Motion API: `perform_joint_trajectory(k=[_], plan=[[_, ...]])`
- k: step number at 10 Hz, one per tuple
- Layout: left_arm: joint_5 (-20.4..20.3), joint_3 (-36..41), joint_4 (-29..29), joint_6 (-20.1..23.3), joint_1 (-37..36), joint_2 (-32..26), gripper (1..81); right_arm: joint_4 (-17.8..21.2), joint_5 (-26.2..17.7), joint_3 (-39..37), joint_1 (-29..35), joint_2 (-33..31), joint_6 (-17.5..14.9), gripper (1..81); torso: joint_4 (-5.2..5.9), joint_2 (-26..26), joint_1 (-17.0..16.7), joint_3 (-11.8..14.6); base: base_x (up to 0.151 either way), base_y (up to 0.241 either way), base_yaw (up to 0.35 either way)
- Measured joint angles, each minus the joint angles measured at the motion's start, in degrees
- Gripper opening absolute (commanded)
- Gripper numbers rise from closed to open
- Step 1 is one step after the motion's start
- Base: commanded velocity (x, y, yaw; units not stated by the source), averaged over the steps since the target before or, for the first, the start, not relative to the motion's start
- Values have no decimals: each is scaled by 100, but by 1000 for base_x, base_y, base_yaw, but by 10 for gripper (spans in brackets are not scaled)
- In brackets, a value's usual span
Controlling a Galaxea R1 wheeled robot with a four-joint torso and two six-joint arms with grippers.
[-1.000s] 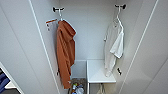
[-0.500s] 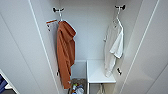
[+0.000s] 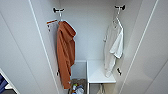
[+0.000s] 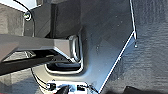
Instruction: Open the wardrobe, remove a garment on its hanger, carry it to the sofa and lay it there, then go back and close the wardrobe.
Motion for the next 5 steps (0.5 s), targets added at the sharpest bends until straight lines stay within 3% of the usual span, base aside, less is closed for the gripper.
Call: perform_joint_trajectory(k=[4, 5], plan=[[-9, -772, 0, 5, 2, 406, 811, 2311, -69, -83, 107, 91, -2172, 811, 0, 0, 0, 2, 0, 0, 0], [0, -955, 2, 18, -12, 472, 811, 2614, 18, -135, 137, 140, -2353, 811, 0, 0, 0, 2, 0, 0, 0]])
